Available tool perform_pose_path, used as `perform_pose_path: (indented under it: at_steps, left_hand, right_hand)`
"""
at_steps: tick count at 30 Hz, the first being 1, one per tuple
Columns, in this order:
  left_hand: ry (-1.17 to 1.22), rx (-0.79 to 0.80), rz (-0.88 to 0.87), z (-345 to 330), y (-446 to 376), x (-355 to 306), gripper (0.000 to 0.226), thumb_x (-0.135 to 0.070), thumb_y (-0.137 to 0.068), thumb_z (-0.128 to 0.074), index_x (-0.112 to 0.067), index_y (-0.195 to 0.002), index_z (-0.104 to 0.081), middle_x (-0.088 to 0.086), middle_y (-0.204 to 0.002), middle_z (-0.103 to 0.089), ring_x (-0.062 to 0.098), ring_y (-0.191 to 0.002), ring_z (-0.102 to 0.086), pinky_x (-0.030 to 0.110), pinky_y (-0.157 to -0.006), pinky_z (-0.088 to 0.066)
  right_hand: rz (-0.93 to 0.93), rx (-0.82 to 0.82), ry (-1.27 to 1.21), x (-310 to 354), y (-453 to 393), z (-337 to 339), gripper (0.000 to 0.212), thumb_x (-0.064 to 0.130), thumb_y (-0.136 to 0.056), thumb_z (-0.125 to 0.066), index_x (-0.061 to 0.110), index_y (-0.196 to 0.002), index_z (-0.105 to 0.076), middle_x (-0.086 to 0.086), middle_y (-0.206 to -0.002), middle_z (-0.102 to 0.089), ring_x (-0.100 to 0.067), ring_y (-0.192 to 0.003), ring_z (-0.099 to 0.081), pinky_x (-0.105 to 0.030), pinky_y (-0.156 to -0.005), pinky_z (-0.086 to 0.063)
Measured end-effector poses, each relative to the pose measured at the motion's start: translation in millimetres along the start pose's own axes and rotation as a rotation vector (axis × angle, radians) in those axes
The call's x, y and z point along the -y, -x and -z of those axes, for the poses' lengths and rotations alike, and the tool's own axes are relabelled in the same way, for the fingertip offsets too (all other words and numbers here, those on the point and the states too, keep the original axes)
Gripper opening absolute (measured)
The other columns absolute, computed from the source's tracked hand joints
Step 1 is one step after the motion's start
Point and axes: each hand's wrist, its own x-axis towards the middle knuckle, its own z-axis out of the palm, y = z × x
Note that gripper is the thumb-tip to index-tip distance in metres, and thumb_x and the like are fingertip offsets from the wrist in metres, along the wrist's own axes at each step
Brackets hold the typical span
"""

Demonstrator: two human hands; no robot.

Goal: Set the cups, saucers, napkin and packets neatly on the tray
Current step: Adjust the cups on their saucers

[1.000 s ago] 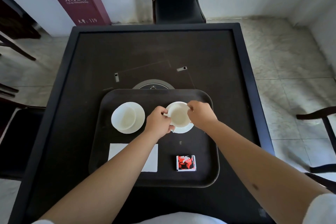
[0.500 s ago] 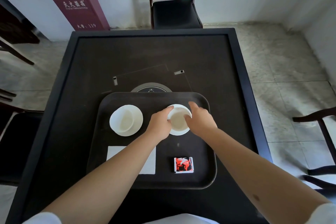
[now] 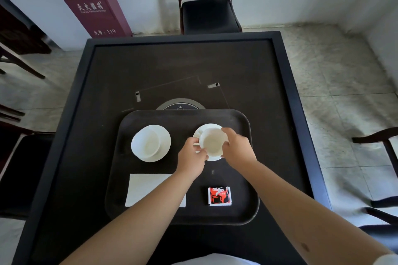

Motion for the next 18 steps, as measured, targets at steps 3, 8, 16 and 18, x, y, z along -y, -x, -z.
perform_pose_path:
  at_steps: [3, 8, 16, 18]
  left_hand:
    - [0.025, -0.021, -0.017, 4, -6, -3, 0.025, -0.009, -0.095, -0.058, -0.025, -0.113, -0.052, 0.006, -0.114, -0.064, 0.022, -0.089, -0.071, 0.031, -0.070, -0.060]
    - [-0.083, -0.091, -0.078, 8, -12, -10, 0.013, -0.014, -0.097, -0.055, -0.024, -0.105, -0.056, 0.005, -0.108, -0.067, 0.020, -0.086, -0.069, 0.031, -0.068, -0.059]
    - [-0.064, -0.018, -0.112, 12, -12, -12, 0.027, -0.010, -0.096, -0.058, -0.022, -0.120, -0.058, 0.003, -0.118, -0.066, 0.023, -0.100, -0.067, 0.041, -0.083, -0.060]
    - [-0.068, -0.016, -0.117, 11, -13, -12, 0.027, -0.010, -0.096, -0.057, -0.021, -0.120, -0.058, 0.004, -0.118, -0.066, 0.024, -0.100, -0.067, 0.040, -0.083, -0.060]
  right_hand:
    - [-0.017, -0.022, -0.029, -6, 3, 3, 0.036, 0.022, -0.101, -0.043, 0.021, -0.136, -0.047, -0.007, -0.106, -0.067, -0.022, -0.083, -0.067, -0.033, -0.069, -0.056]
    - [-0.099, -0.032, -0.124, -8, -10, 10, 0.014, 0.019, -0.099, -0.048, 0.019, -0.107, -0.059, -0.005, -0.093, -0.069, -0.015, -0.069, -0.069, -0.035, -0.068, -0.060]
    - [-0.257, 0.009, -0.442, -13, -11, 2, 0.023, 0.015, -0.097, -0.056, 0.026, -0.116, -0.062, 0.004, -0.103, -0.065, -0.013, -0.065, -0.072, -0.027, -0.064, -0.061]
    - [-0.268, -0.001, -0.465, -14, -10, 0, 0.023, 0.012, -0.097, -0.055, 0.026, -0.113, -0.063, 0.007, -0.096, -0.065, -0.012, -0.064, -0.071, -0.024, -0.059, -0.059]
